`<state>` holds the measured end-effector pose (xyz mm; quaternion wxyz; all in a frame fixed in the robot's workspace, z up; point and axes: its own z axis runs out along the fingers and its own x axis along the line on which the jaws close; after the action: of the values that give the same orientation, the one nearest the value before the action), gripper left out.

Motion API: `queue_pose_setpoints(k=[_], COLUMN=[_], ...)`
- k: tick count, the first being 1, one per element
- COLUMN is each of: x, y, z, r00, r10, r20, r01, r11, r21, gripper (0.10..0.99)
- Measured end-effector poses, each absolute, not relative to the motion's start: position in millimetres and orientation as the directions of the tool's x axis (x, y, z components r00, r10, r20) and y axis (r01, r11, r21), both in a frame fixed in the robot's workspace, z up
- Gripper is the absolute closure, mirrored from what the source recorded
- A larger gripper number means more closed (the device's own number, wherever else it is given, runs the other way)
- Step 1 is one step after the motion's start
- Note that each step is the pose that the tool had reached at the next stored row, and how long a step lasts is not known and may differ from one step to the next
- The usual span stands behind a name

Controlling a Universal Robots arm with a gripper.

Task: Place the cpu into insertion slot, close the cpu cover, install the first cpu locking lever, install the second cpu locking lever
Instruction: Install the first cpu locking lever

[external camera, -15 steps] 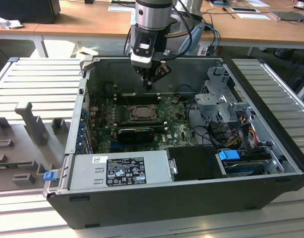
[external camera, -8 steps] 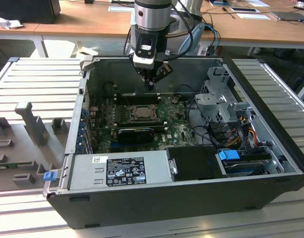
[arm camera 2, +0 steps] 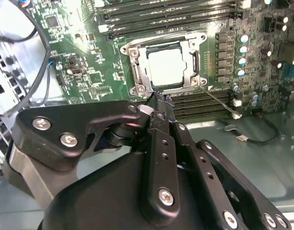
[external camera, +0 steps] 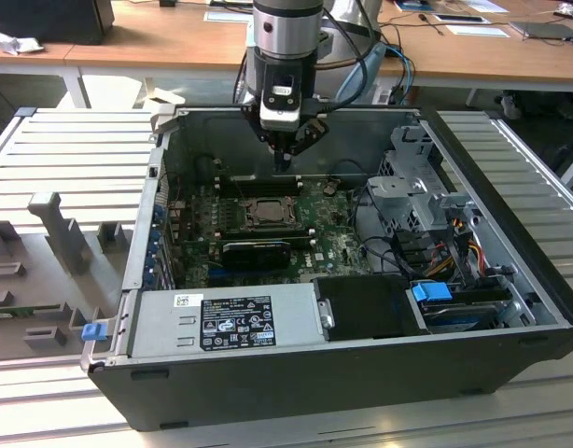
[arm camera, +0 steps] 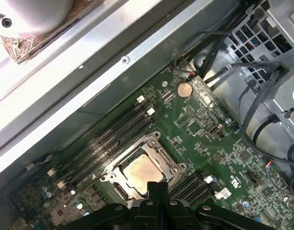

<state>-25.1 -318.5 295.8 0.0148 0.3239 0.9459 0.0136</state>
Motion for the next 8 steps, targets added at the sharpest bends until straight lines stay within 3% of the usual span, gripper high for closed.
queue_pose_setpoints(k=[8], x=[-25.4], y=[-318.5], z=[294.4], r00=[-0.908], r10=[0.420], r20=[-0.017], r01=[0.419], r11=[0.907], r21=[0.033], gripper=[0.980])
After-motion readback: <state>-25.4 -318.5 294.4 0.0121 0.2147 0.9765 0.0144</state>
